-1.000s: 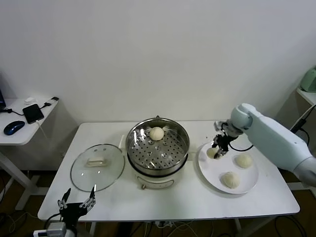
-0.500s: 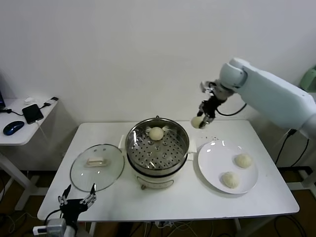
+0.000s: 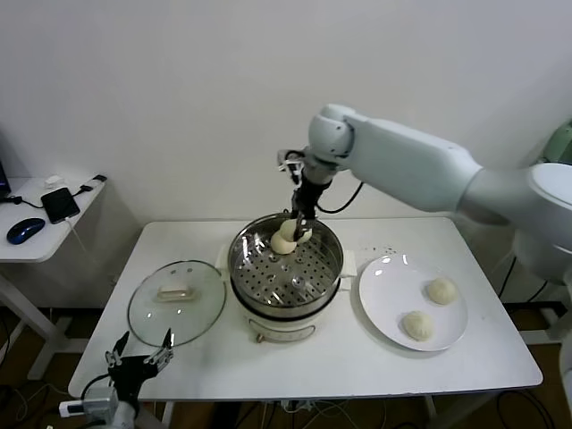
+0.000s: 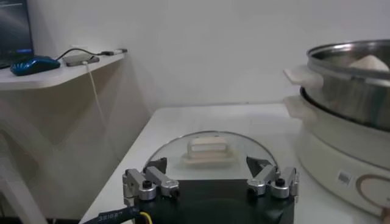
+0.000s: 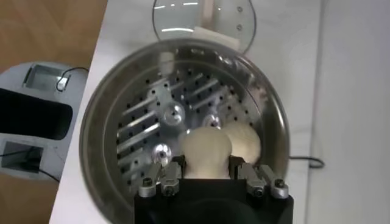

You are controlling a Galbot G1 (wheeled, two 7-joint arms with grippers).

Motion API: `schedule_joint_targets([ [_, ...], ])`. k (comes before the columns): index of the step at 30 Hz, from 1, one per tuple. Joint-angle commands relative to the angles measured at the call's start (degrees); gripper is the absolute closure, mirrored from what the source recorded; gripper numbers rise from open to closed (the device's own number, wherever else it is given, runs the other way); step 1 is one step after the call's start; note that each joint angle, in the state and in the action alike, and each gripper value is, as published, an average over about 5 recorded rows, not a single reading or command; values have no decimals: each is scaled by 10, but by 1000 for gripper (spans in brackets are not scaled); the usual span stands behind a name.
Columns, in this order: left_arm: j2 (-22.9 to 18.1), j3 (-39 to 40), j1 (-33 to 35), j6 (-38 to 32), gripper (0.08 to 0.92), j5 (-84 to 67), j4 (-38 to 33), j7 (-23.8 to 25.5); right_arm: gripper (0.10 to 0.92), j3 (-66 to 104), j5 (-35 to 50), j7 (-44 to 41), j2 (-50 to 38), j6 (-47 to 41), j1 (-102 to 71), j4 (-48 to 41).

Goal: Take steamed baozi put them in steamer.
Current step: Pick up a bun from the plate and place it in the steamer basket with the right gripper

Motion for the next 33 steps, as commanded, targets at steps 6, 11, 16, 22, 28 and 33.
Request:
schedule_joint_targets([
  [6,4,-1,-10,9,177,-12,4,2,530,2,-21,59,86,-75,-64,-38],
  [11,4,-4,-7,7,177,-14,1,1,527,10,-41,69,99,-76,-80,-59],
  [16,4,-4,-6,7,177,-15,0,1,528,18,-53,77,108,-75,-89,-74],
  [22,2,-2,-6,6,177,-16,1,0,461,20,-53,80,110,-73,-91,-78],
  [28,1,-1,-5,7,177,-14,-2,2,292,19,-48,73,100,-68,-86,-69],
  [33,1,-2,-5,8,177,-14,-4,3,209,24,-49,58,59,-66,-63,-35],
])
